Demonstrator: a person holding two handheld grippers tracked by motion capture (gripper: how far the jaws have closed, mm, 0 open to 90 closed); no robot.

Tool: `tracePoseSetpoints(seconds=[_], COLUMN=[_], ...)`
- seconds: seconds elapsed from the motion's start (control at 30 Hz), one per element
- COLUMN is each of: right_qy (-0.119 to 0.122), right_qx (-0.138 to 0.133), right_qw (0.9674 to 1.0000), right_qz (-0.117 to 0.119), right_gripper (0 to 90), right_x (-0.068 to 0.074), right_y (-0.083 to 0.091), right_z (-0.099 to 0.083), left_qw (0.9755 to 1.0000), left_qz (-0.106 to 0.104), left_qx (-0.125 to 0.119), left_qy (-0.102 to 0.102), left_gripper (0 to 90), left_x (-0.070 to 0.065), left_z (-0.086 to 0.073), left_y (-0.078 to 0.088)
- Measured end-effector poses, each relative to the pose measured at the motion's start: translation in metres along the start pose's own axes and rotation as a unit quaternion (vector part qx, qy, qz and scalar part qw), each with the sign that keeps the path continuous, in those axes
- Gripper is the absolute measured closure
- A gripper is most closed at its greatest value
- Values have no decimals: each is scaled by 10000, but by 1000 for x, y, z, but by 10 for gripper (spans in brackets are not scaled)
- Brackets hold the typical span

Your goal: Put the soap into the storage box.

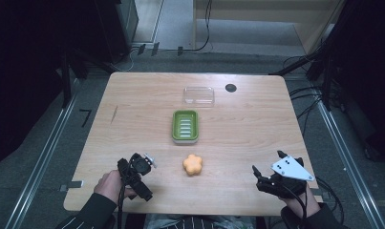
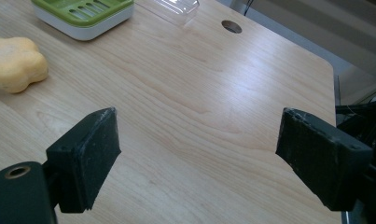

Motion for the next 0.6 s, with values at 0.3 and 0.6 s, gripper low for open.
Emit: tracePoseSetpoints(seconds=[0.3, 0.6], right_qy=[-3, -2], right_qx=[10, 16], right_qw=[10000, 10000], right_qz=[-16, -20], right_gripper=[137, 137], right_x=[-1, -1], right_y=[-1, -1], right_z=[-1, -1], left_qw=[9996, 9985], left_qz=[51, 23], left_qx=[-106, -160], left_qy=[-272, -515], left_gripper=[0, 0], left_x=[-13, -23], left_z=[18, 33], left_y=[9, 16])
Point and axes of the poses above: each handheld gripper's, and its own axes: y roughly backward along the jaws, z roughly out of its top, x roughly to its left, the point moved 4 cm from there along -y, roughly forward along the jaws, and after that the axes turned 14 degrees about x, right-handed, at the moved point
